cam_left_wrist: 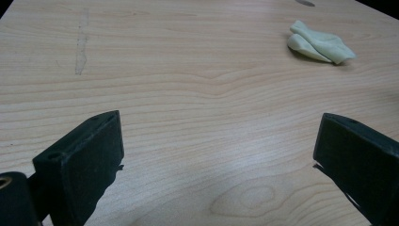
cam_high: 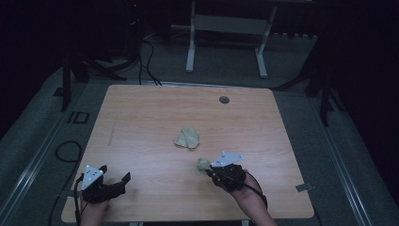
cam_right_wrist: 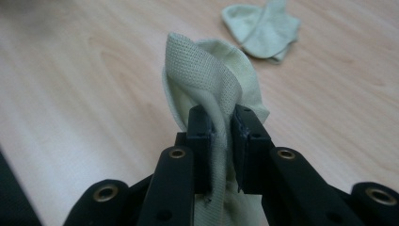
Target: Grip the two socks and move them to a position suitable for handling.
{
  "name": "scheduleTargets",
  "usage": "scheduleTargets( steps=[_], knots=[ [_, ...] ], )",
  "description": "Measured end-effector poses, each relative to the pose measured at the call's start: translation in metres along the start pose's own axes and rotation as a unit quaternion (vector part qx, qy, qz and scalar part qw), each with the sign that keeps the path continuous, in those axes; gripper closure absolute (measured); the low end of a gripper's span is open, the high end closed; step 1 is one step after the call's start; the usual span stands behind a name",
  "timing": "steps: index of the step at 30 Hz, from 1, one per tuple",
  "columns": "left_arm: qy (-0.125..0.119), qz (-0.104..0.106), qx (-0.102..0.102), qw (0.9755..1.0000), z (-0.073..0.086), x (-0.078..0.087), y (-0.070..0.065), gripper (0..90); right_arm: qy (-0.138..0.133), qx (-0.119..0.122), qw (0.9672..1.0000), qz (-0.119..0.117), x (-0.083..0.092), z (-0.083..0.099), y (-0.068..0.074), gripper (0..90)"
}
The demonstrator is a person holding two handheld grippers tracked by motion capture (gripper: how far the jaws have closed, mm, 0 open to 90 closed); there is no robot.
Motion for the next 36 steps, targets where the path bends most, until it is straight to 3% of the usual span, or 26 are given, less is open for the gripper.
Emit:
scheduleTargets(
  steps=[12, 15, 20, 23, 25, 27, 29, 31, 33, 36],
  knots=[
    [0.004, 0.006, -0.005, 1.0000, 0.000, 0.000, -0.005, 2.2, 0.039, 0.025, 0.9983, -0.036, -0.028, 0.030, 0.022, 76.8],
    [0.007, 0.009, -0.014, 0.9998, 0.000, 0.000, -0.008, 2.2, 0.049, 0.030, 0.9975, -0.042, -0.037, 0.035, 0.024, 76.8],
    [0.006, 0.012, -0.014, 0.9998, 0.000, 0.000, -0.009, 2.2, 0.070, 0.037, 0.9958, -0.046, -0.050, 0.043, 0.026, 75.5],
    [0.008, 0.012, -0.013, 0.9998, 0.001, 0.000, -0.009, 2.2, 0.069, 0.037, 0.9957, -0.050, -0.052, 0.045, 0.028, 73.5],
    [0.008, 0.014, -0.014, 0.9998, 0.000, -0.001, -0.010, 2.2, 0.069, 0.039, 0.9952, -0.057, -0.052, 0.044, 0.029, 65.6],
    [0.010, 0.023, -0.013, 0.9996, 0.000, 0.000, -0.015, 2.2, 0.072, 0.049, 0.9942, -0.063, -0.048, 0.042, 0.032, 52.0],
    [0.018, 0.026, -0.021, 0.9993, 0.000, -0.001, -0.022, 2.3, 0.061, 0.054, 0.9942, -0.071, -0.038, 0.037, 0.035, 48.6],
    [0.025, 0.035, -0.027, 0.9987, 0.000, -0.001, -0.027, 2.7, 0.052, 0.055, 0.9948, -0.068, -0.034, 0.034, 0.035, 47.3],
    [0.041, 0.081, -0.043, 0.9950, -0.002, -0.001, -0.051, 6.5, 0.028, 0.068, 0.9947, -0.072, -0.018, 0.023, 0.033, 46.7],
    [0.055, 0.138, -0.054, 0.9874, -0.006, -0.001, -0.079, 10.3, 0.030, 0.080, 0.9937, -0.073, -0.010, 0.015, 0.024, 46.9]
  ],
)
Point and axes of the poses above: each handheld gripper's, and its own axes: x roughly backward along the jaws, z roughly out of its underside, y roughly to its left, the point moved 5 cm from there along -x, roughly forward along the jaws, and after that the axes turned 3 degrees about y, right-handed, at the moved point
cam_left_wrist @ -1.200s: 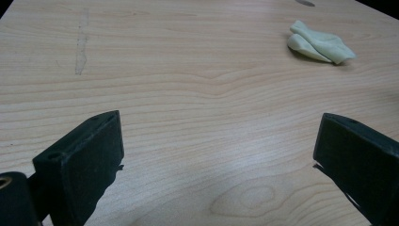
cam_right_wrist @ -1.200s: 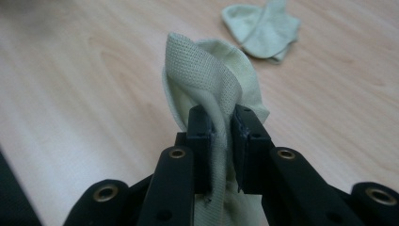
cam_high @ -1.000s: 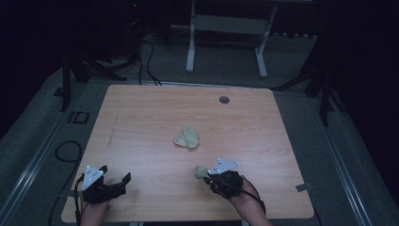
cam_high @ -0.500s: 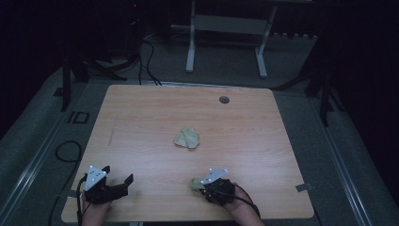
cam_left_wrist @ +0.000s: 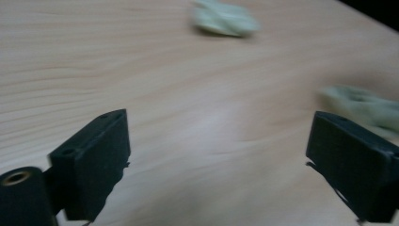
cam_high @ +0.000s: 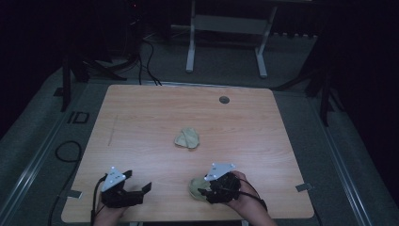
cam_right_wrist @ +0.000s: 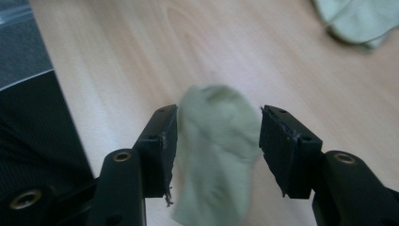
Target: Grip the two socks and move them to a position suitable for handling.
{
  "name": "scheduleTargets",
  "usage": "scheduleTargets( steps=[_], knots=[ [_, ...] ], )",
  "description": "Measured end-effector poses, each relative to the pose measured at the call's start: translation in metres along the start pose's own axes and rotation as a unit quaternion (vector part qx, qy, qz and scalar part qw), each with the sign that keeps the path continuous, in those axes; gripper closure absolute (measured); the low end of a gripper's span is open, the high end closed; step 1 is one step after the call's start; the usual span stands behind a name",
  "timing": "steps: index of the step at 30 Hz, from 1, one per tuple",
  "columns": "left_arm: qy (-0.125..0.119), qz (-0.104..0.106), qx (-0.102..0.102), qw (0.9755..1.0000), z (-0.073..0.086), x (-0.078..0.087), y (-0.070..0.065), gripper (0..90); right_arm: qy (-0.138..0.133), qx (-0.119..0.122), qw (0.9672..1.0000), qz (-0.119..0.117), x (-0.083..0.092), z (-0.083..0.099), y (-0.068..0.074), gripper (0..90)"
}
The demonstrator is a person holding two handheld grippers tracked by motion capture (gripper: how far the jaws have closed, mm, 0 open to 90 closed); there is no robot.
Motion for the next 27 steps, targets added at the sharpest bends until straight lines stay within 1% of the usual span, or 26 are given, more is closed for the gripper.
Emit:
scheduleTargets(
  steps=[1, 3, 4, 5, 6, 7, 8, 10, 11, 13, 14, 15, 17, 18, 19, 20, 21, 22, 24, 25, 26, 27],
  knots=[
    [0.004, 0.017, -0.007, 0.9998, -0.003, -0.003, -0.009, 13.5, -0.001, 0.009, 0.9999, 0.007, 0.003, -0.002, -0.004, 48.0],
    [0.023, 0.044, -0.026, 0.9984, -0.008, -0.012, -0.028, 13.8, 0.000, 0.025, 0.9996, 0.009, 0.007, -0.006, -0.009, 50.3],
    [0.030, 0.054, -0.034, 0.9975, -0.011, -0.017, -0.037, 14.0, 0.002, 0.033, 0.9995, 0.006, 0.008, -0.008, -0.011, 52.3],
    [0.033, 0.063, -0.039, 0.9967, -0.015, -0.022, -0.044, 14.8, 0.006, 0.039, 0.9992, -0.005, 0.008, -0.009, -0.012, 52.2],
    [0.035, 0.071, -0.040, 0.9960, -0.018, -0.027, -0.051, 14.8, 0.009, 0.043, 0.9989, -0.013, 0.007, -0.010, -0.013, 52.5],
    [0.038, 0.075, -0.041, 0.9956, -0.022, -0.033, -0.056, 16.7, 0.013, 0.046, 0.9987, -0.018, 0.005, -0.010, -0.014, 53.7],
    [0.041, 0.077, -0.044, 0.9952, -0.025, -0.039, -0.060, 20.7, 0.017, 0.049, 0.9983, -0.025, 0.002, -0.011, -0.014, 53.8],
    [0.051, 0.090, -0.046, 0.9936, -0.030, -0.052, -0.067, 22.7, 0.025, 0.052, 0.9978, -0.032, -0.005, -0.010, -0.012, 54.5],
    [0.057, 0.097, -0.051, 0.9923, -0.032, -0.058, -0.069, 28.0, 0.030, 0.059, 0.9971, -0.037, -0.009, -0.009, -0.010, 54.3],
    [0.078, 0.112, -0.050, 0.9894, -0.033, -0.070, -0.072, 31.3, 0.041, 0.072, 0.9955, -0.045, -0.018, -0.005, -0.006, 53.9],
    [0.087, 0.122, -0.050, 0.9873, -0.033, -0.076, -0.073, 35.9, 0.048, 0.078, 0.9945, -0.050, -0.023, -0.002, -0.004, 52.9],
    [0.097, 0.128, -0.049, 0.9858, -0.033, -0.082, -0.073, 37.7, 0.056, 0.084, 0.9934, -0.054, -0.027, 0.001, -0.002, 51.8],
    [0.119, 0.145, -0.045, 0.9812, -0.030, -0.092, -0.074, 43.6, 0.071, 0.093, 0.9917, -0.053, -0.036, 0.005, -0.001, 52.0],
    [0.128, 0.147, -0.045, 0.9798, -0.028, -0.097, -0.075, 44.9, 0.077, 0.096, 0.9911, -0.052, -0.039, 0.007, -0.001, 52.9],
    [0.136, 0.153, -0.049, 0.9776, -0.027, -0.099, -0.075, 51.0, 0.081, 0.095, 0.9907, -0.053, -0.042, 0.008, -0.001, 55.1],
    [0.139, 0.154, -0.050, 0.9770, -0.026, -0.101, -0.075, 54.6, 0.083, 0.094, 0.9905, -0.057, -0.043, 0.010, -0.001, 57.3],
    [0.140, 0.153, -0.050, 0.9770, -0.026, -0.102, -0.075, 59.6, 0.085, 0.091, 0.9904, -0.060, -0.044, 0.010, -0.002, 62.1],
    [0.145, 0.155, -0.050, 0.9760, -0.026, -0.103, -0.075, 66.9, 0.083, 0.089, 0.9906, -0.064, -0.045, 0.011, -0.002, 65.2],
    [0.150, 0.148, -0.054, 0.9761, -0.026, -0.105, -0.075, 77.9, 0.080, 0.087, 0.9908, -0.067, -0.044, 0.011, -0.003, 76.1],
    [0.154, 0.146, -0.055, 0.9757, -0.025, -0.105, -0.074, 83.4, 0.079, 0.081, 0.9909, -0.072, -0.043, 0.011, -0.003, 81.8],
    [0.154, 0.144, -0.056, 0.9759, -0.025, -0.106, -0.074, 87.6, 0.077, 0.079, 0.9912, -0.073, -0.042, 0.011, -0.002, 84.9],
    [0.156, 0.143, -0.056, 0.9757, -0.025, -0.106, -0.074, 88.1, 0.074, 0.081, 0.9916, -0.068, -0.041, 0.011, -0.003, 86.3]
  ],
)
Point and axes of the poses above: each handheld gripper's, and its own axes: x roughly backward along the jaws, z roughly out of its underside, y roughly to its left, the point moved 5 cm from there along -x, roughly forward along the jaws, and after that the axes turned 3 degrees about y, right-handed, at the moved point
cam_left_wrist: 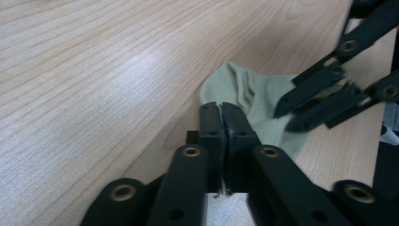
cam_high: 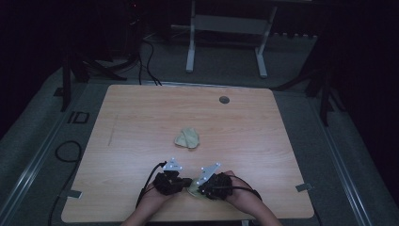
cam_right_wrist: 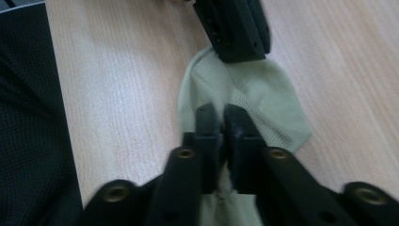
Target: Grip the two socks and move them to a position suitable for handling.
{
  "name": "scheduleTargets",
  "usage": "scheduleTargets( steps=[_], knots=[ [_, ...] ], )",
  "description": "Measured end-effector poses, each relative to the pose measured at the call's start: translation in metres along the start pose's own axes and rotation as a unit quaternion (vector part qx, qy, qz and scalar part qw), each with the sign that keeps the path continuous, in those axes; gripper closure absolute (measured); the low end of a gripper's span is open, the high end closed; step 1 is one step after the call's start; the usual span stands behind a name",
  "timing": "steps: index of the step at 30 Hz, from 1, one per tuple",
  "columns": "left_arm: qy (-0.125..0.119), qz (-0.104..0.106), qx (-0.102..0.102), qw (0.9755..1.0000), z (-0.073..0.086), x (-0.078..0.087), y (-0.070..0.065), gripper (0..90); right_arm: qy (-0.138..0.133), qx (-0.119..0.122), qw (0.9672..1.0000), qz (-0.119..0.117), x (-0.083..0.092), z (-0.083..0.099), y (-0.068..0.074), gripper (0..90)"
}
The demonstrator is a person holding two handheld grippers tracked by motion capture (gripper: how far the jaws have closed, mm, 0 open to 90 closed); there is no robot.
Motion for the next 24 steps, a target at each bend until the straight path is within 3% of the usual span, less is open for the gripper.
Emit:
scheduleTargets(
  steps=[5, 9, 12, 15, 16, 17, 18, 20, 22, 24],
  knots=[
    [0.008, -0.012, -0.017, 0.9998, 0.002, -0.001, -0.003, 89.0, -0.018, -0.007, 0.9998, 0.009, 0.011, 0.001, 0.003, 87.6],
    [0.013, -0.022, -0.026, 0.9993, 0.003, -0.001, -0.005, 89.1, -0.044, -0.027, 0.9983, 0.028, 0.026, 0.003, 0.001, 87.5],
    [0.015, -0.028, -0.029, 0.9991, 0.003, 0.000, -0.005, 89.2, -0.061, -0.053, 0.9952, 0.055, 0.039, 0.007, -0.003, 87.5],
    [0.013, -0.034, -0.027, 0.9989, 0.003, 0.001, -0.005, 89.2, -0.073, -0.091, 0.9901, 0.077, 0.050, 0.013, -0.009, 87.4],
    [0.013, -0.034, -0.027, 0.9989, 0.003, 0.001, -0.005, 89.2, -0.073, -0.091, 0.9901, 0.077, 0.050, 0.013, -0.009, 87.4],
    [0.010, -0.039, -0.028, 0.9988, 0.003, 0.003, -0.005, 89.2, -0.075, -0.098, 0.9885, 0.087, 0.054, 0.017, -0.010, 87.3],
    [0.008, -0.039, -0.025, 0.9989, 0.003, 0.003, -0.005, 89.2, -0.085, -0.127, 0.9835, 0.097, 0.062, 0.026, -0.016, 87.2],
    [0.006, -0.036, -0.022, 0.9991, 0.004, 0.004, -0.004, 89.2, -0.085, -0.145, 0.9808, 0.099, 0.064, 0.034, -0.018, 86.4],
    [0.008, -0.037, -0.022, 0.9990, 0.004, 0.005, -0.003, 89.2, -0.079, -0.153, 0.9801, 0.099, 0.061, 0.041, -0.018, 82.5],
    [0.008, -0.040, -0.021, 0.9990, 0.006, 0.006, -0.003, 89.2, -0.072, -0.158, 0.9807, 0.090, 0.056, 0.047, -0.016, 70.7]
  ],
)
Point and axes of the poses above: each handheld gripper's, and its own axes: x roughly backward along the jaws, z roughly out of its underside, y roughly to its left, the point moved 5 cm from there along -x, roughly forward along the jaws, and after that the axes turned 3 degrees about y, right-handed, at the moved point
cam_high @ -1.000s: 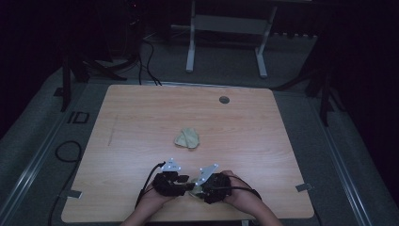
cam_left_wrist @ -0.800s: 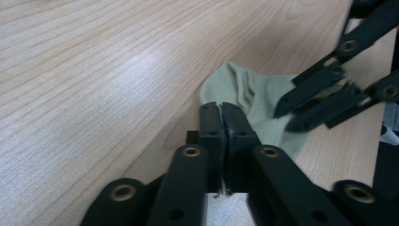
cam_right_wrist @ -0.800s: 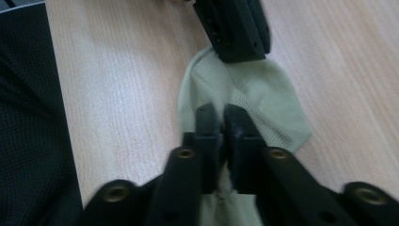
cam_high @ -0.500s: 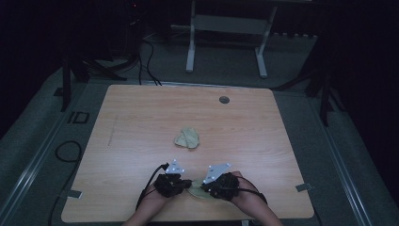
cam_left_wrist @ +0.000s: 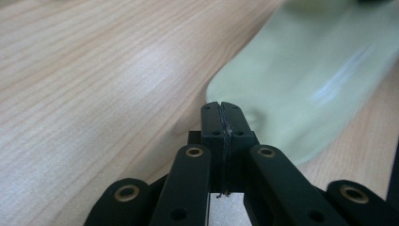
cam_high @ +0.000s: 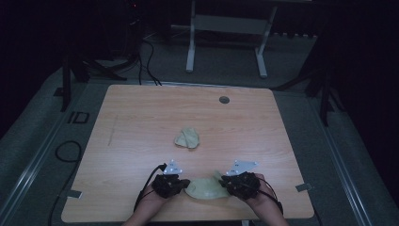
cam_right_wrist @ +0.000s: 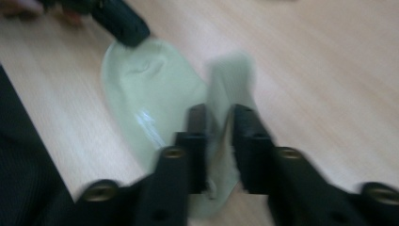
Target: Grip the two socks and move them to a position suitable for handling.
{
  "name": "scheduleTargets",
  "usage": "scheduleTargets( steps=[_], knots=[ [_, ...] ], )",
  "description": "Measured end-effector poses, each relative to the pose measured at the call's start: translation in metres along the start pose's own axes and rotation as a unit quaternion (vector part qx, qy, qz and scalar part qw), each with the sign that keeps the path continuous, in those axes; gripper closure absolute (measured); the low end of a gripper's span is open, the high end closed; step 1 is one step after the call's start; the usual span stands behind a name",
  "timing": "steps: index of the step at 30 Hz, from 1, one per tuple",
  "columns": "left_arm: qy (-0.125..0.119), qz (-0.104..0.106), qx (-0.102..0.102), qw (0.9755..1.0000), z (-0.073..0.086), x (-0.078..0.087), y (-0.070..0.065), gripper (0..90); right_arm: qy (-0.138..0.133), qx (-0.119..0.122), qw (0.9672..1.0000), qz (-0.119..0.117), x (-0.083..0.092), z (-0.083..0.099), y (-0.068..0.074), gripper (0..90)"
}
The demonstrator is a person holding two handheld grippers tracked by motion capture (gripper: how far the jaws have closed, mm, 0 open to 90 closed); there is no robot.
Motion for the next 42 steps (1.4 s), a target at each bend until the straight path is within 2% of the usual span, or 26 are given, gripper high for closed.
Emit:
scheduleTargets(
  steps=[3, 6, 7, 9, 12, 16, 19, 22, 24, 27, 30, 33, 38, 40, 42],
  knots=[
    [0.000, 0.002, 0.004, 1.0000, 0.002, 0.001, 0.000, 89.1, 0.008, -0.008, 0.9999, 0.000, -0.007, 0.008, -0.001, 61.9],
    [0.004, 0.003, 0.004, 1.0000, 0.003, 0.002, 0.001, 89.0, 0.012, -0.024, 0.9996, 0.009, -0.010, 0.013, -0.007, 60.6],
    [0.005, 0.002, 0.004, 1.0000, 0.004, 0.002, 0.001, 89.0, 0.011, -0.027, 0.9995, 0.010, -0.010, 0.014, -0.009, 61.4],
    [0.005, 0.005, 0.006, 1.0000, 0.005, 0.003, 0.001, 89.0, 0.009, -0.034, 0.9994, 0.006, -0.011, 0.016, -0.010, 69.7],
    [0.004, 0.003, 0.009, 0.9999, 0.007, 0.005, 0.001, 89.0, 0.023, -0.030, 0.9992, 0.010, -0.017, 0.022, -0.012, 79.4],
    [0.001, -0.008, 0.010, 0.9999, 0.011, 0.008, 0.002, 89.0, 0.047, -0.035, 0.9981, 0.017, -0.025, 0.034, -0.015, 81.9],
    [0.001, -0.003, 0.015, 0.9999, 0.013, 0.009, 0.003, 89.0, 0.039, -0.052, 0.9978, 0.012, -0.023, 0.040, -0.017, 81.7],
    [0.004, 0.002, 0.012, 0.9999, 0.014, 0.008, 0.001, 88.9, 0.034, -0.058, 0.9977, 0.011, -0.019, 0.046, -0.016, 77.4],
    [0.005, 0.005, 0.008, 0.9999, 0.013, 0.008, 0.000, 88.8, 0.031, -0.061, 0.9977, -0.001, -0.018, 0.048, -0.014, 70.8],
    [-0.005, 0.019, 0.014, 0.9997, 0.010, 0.009, -0.001, 87.3, 0.025, -0.066, 0.9975, -0.010, -0.016, 0.048, -0.013, 67.7],
    [-0.021, 0.013, 0.016, 0.9996, 0.007, 0.014, -0.002, 77.8, 0.017, -0.065, 0.9977, -0.005, -0.012, 0.046, -0.013, 64.9],
    [-0.038, 0.006, 0.017, 0.9991, 0.004, 0.020, -0.002, 75.0, 0.010, -0.055, 0.9984, 0.002, -0.006, 0.041, -0.013, 63.7],
    [-0.053, 0.003, 0.002, 0.9986, 0.003, 0.028, -0.006, 71.7, 0.008, -0.053, 0.9986, 0.005, -0.006, 0.040, -0.014, 59.0],
    [-0.054, 0.005, -0.004, 0.9985, 0.007, 0.032, -0.006, 68.5, 0.007, -0.055, 0.9985, -0.001, -0.006, 0.039, -0.015, 54.3],
    [-0.055, 0.004, -0.013, 0.9984, 0.012, 0.036, -0.003, 67.0, 0.002, -0.051, 0.9987, 0.005, -0.006, 0.035, -0.017, 53.9]
  ],
)
Point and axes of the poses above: each handheld gripper's, and its own axes: x roughly backward along the jaws, z roughly out of its underside, y roughly to its left, the point moved 5 cm from there along -x, roughly forward along the jaws, and after that the axes turned 3 degrees about y, right-handed, at the moved point
